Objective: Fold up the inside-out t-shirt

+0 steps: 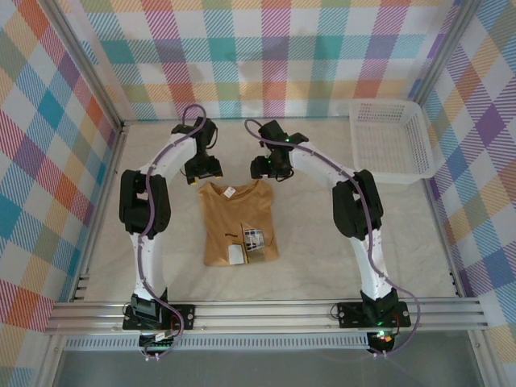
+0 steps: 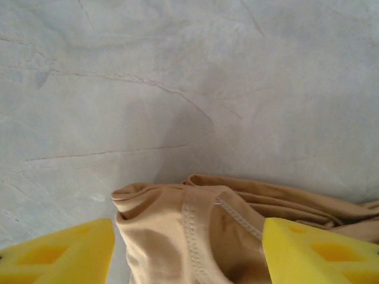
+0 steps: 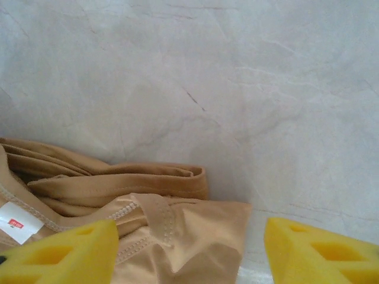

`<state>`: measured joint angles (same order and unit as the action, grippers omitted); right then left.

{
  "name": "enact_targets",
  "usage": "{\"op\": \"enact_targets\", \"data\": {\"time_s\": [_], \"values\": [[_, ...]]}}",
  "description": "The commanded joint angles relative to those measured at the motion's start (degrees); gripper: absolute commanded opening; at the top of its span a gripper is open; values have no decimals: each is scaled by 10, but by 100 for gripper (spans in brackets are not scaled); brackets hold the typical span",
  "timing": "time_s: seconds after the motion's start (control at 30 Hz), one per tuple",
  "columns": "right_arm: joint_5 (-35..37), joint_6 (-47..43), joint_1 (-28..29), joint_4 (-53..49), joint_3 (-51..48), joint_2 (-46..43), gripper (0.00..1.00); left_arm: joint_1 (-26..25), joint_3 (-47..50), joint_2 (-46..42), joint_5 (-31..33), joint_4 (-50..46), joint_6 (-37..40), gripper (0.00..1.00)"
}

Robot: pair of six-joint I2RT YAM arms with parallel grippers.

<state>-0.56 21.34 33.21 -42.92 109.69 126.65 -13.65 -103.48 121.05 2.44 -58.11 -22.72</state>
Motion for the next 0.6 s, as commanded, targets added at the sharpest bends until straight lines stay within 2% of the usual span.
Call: {"op": "enact_targets", "data": {"time_s": [0.0, 0.07, 0.2, 0.3, 0.4, 0.57], "values": [[-59, -10, -8, -12, -46, -18, 79, 31, 73, -80, -13, 64, -8, 82], [-79, -13, -10, 16, -81, -29, 83, 45, 172, -161, -13, 164, -27, 100], [-102, 13, -9, 46, -101, -14, 83, 55, 360, -314, 35, 352, -45, 100], [-115, 41, -4, 75, -106, 2, 78, 57, 401, -356, 13, 379, -20, 100], [-106, 60, 10, 74, -93, 25, 68, 58, 402, -357, -32, 352, -13, 91], [-79, 77, 32, 61, -76, 58, 60, 58, 427, -343, -83, 349, -30, 73]]}}
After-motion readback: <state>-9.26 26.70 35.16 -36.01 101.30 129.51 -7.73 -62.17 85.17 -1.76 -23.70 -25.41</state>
